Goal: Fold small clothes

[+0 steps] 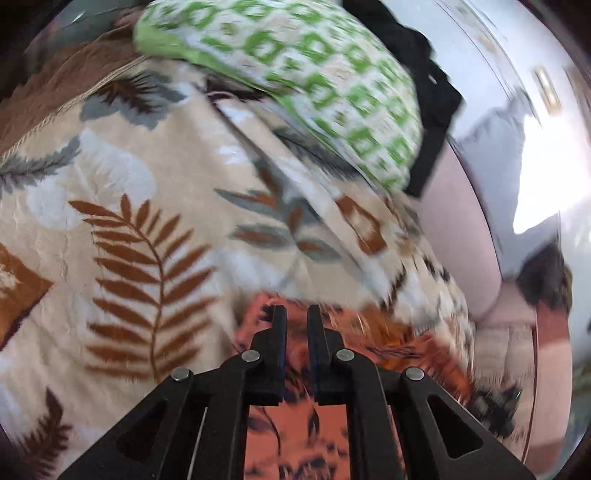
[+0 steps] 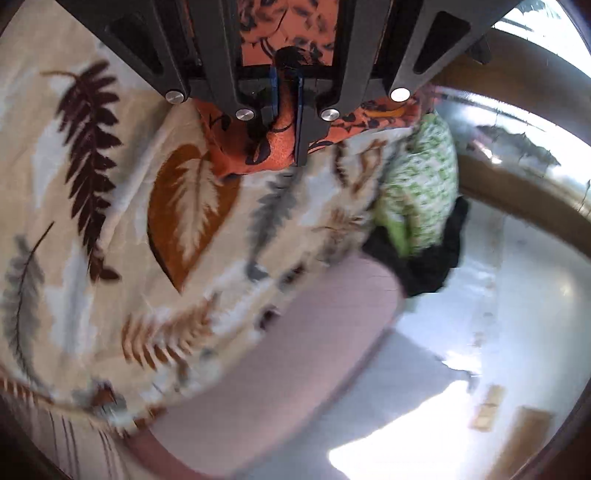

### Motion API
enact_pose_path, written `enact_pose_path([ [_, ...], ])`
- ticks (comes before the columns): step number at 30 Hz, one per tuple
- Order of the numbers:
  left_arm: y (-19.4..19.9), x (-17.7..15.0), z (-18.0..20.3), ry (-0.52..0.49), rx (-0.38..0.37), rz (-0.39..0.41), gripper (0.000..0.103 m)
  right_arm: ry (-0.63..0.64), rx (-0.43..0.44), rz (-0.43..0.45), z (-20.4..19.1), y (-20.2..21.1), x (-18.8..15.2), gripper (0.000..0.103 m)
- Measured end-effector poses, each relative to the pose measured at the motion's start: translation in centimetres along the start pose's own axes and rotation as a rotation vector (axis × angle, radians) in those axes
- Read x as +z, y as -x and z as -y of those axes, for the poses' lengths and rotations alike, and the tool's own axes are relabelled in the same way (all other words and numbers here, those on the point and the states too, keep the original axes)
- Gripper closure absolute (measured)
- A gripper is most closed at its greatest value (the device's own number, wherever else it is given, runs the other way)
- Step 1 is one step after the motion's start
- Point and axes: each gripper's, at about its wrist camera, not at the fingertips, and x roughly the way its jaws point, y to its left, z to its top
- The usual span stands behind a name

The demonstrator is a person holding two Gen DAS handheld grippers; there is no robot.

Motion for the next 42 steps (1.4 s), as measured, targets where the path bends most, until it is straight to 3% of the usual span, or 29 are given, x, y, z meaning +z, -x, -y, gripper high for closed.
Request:
enact_pose_path([
  [2, 0.7, -0.2, -1.2, 0.046, -0.029, 0.097, 0.09, -0.048, -0.029, -0.01, 2.3, -1.7, 0.1, 0.096],
  [5, 2.7, -2.7, -0.3, -0.002, 0.005, 0.187, 0.067, -0.087, 0.04, 0.016, 5.0, -2.1, 0.3, 0.095],
  [10, 4.1, -8.8, 3.4, -0.114, 0.033, 0.216, 0.057, -0.065, 0.115, 0.054, 4.5, -0.7, 0.4, 0.094],
  [13, 2.3, -10.7, 4.5, -0.131, 0.053, 0.208, 0.055, -0.03, 0.134, 0.06, 2.8, 0.2, 0.6, 0.091],
  [16, 0.1, -11.9, 4.0, -0.16, 0.119, 0.166, 0.055, 0.0, 0.127, 0.051, 1.1, 0.8, 1.0, 0.086],
  [18, -0.8, -11.9, 3.1, -0.134, 0.145, 0.141, 0.055, 0.02, 0.121, 0.063, 0.1, 1.3, 1.2, 0.077],
  [19, -0.9, -11.8, 3.0, -0.127, 0.148, 0.138, 0.055, 0.021, 0.119, 0.085, -0.1, 1.7, 1.3, 0.06],
  [20, -0.9, -11.6, 3.0, -0.127, 0.155, 0.151, 0.055, 0.006, 0.136, 0.114, -0.1, 2.3, 1.5, 0.026],
  [22, -0.8, -11.5, 3.1, -0.143, 0.19, 0.17, 0.055, -0.073, 0.212, 0.18, 0.4, 3.5, 1.8, 0.013],
  [24, -0.8, -11.5, 2.7, -0.128, 0.184, 0.157, 0.055, -0.108, 0.232, 0.209, 0.1, 4.3, 1.3, 0.013],
  [27, -0.8, -11.5, 2.7, -0.133, 0.186, 0.145, 0.055, 0.072, 0.101, 0.123, -3.3, 3.0, -1.0, 0.015],
  [31, -1.1, -11.9, 2.8, -0.161, 0.224, 0.125, 0.055, 0.313, -0.125, -0.066, -6.4, -3.1, -7.3, 0.062],
  [34, -1.4, -12.0, 2.8, -0.188, 0.243, 0.115, 0.055, 0.379, -0.245, -0.191, -5.7, -8.3, -11.6, 0.064],
  [36, -1.2, -12.1, 2.3, -0.183, 0.248, 0.113, 0.057, 0.508, -0.305, -0.098, -7.0, -7.9, -13.3, 0.065],
  [37, -0.9, -12.1, 2.1, -0.179, 0.256, 0.115, 0.057, 0.528, -0.319, -0.107, -7.6, -7.5, -13.8, 0.065],
  [39, -0.2, -12.4, 1.8, -0.171, 0.287, 0.128, 0.057, 0.519, -0.236, -0.114, -8.5, -5.9, -14.5, 0.066],
  [42, 1.4, -12.8, 0.7, -0.122, 0.262, 0.143, 0.057, 0.611, -0.136, -0.075, -10.2, -3.5, -17.0, 0.066],
])
